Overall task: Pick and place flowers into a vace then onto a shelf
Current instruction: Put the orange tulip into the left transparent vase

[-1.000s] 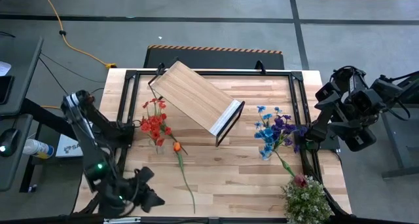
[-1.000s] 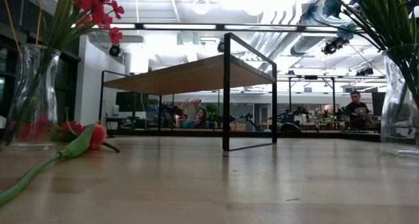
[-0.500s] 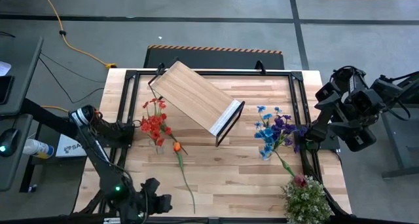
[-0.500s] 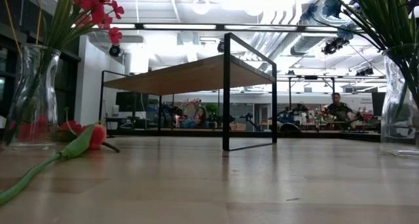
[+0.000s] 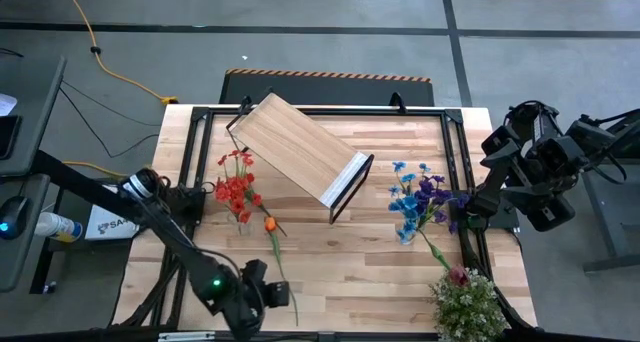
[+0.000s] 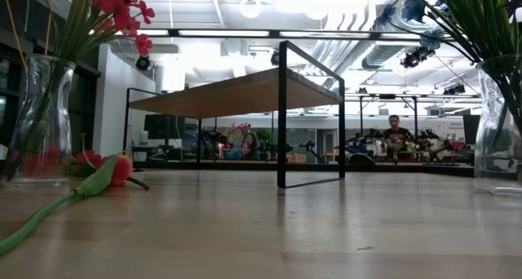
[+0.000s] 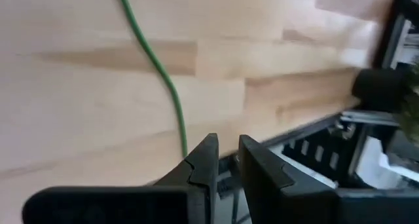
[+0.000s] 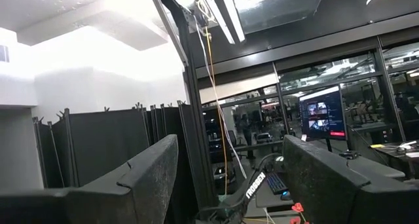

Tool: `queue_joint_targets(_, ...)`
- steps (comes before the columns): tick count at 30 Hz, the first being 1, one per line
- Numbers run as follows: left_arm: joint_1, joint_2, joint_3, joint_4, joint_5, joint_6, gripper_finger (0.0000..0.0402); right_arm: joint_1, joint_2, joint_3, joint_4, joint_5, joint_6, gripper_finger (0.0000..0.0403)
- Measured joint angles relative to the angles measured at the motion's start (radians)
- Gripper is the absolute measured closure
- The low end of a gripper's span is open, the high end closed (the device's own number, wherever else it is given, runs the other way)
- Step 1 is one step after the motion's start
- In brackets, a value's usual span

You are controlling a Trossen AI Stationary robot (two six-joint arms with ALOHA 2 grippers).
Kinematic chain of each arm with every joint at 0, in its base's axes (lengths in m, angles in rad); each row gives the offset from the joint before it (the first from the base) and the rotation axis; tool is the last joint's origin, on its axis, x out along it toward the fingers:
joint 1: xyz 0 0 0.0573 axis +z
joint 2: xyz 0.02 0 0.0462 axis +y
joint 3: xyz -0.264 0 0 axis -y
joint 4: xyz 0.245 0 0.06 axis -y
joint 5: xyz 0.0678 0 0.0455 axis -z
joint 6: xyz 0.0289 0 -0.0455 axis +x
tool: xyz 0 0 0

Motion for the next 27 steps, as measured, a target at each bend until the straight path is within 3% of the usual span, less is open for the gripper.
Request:
queue_joint_targets(17, 0.037, 0.067, 0.0, -0.019, 0.016, -0.002, 0.0305, 0.0, 0.0, 0.0, -0.014, -0.081, 0.001, 0.0137)
queue_joint_targets(27, 0.037, 0.067, 0.0, -0.038, -0.058, 0.005, 0.0305, 0.0, 0.0, 0.0, -0.055, -0.079, 0.001, 0.0137)
